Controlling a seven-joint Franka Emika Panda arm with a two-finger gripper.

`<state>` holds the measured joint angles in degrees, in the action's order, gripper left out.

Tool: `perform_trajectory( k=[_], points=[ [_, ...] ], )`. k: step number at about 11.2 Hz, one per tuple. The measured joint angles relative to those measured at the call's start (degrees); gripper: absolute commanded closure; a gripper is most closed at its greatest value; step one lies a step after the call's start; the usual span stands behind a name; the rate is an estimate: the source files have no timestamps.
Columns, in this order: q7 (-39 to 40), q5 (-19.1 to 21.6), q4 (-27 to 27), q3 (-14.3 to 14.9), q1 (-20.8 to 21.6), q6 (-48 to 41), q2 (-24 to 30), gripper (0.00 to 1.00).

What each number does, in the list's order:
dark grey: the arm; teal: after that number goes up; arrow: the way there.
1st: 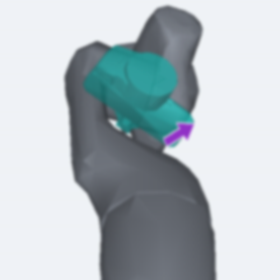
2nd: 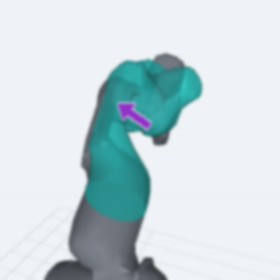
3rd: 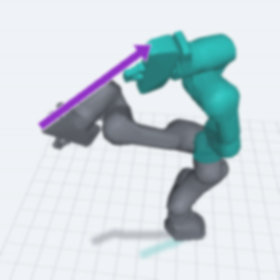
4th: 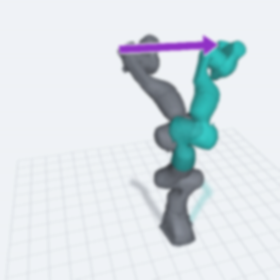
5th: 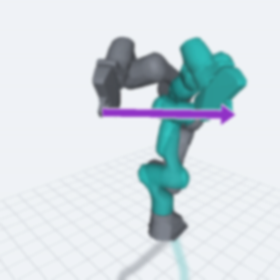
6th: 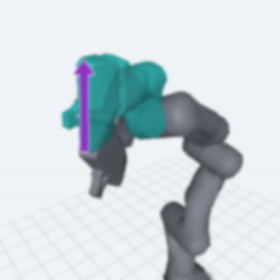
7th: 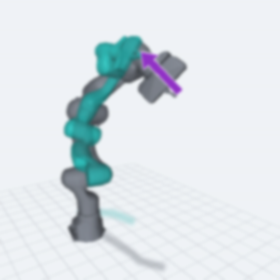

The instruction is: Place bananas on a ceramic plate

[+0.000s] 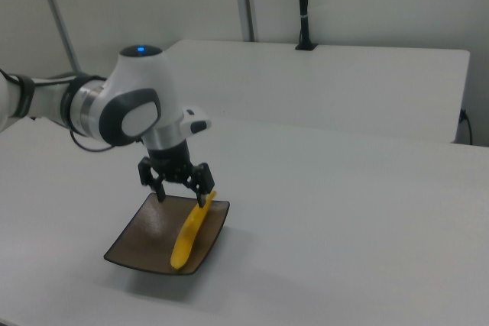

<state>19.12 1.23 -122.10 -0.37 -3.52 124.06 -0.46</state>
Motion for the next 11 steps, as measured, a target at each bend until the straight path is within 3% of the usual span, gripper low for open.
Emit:
perform_trajectory(
  k=[3,7,11],
  points=[
    [-10.4,0.7,9.5,-0.5,0.8,-9.0,0.6,0.0],
    [-17.0,0.8,23.6,-1.0,4.5,-25.6,1.3,0.0],
    [-18.3,0.8,30.1,-1.0,5.4,-31.3,2.7,0.0]
  ],
)
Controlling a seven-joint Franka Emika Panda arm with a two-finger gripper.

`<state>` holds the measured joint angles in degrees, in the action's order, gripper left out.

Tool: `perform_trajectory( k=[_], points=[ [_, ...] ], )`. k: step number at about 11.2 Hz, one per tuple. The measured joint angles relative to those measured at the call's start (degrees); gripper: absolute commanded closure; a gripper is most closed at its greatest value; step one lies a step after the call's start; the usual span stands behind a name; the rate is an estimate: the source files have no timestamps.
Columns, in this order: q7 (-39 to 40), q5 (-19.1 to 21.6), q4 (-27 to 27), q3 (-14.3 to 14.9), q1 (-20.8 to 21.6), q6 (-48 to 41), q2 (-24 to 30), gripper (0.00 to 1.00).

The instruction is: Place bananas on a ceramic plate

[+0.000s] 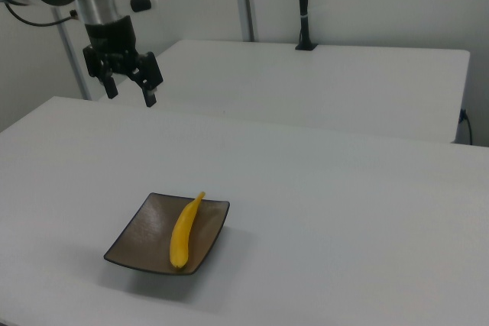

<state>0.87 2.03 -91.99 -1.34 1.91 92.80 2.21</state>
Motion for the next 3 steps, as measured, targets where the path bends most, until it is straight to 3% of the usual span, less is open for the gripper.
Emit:
perform_trajectory(
  k=[3],
  points=[
    [1.4,0.0,-0.4,2.0,2.5,0.4,1.0,0.0]
  ],
)
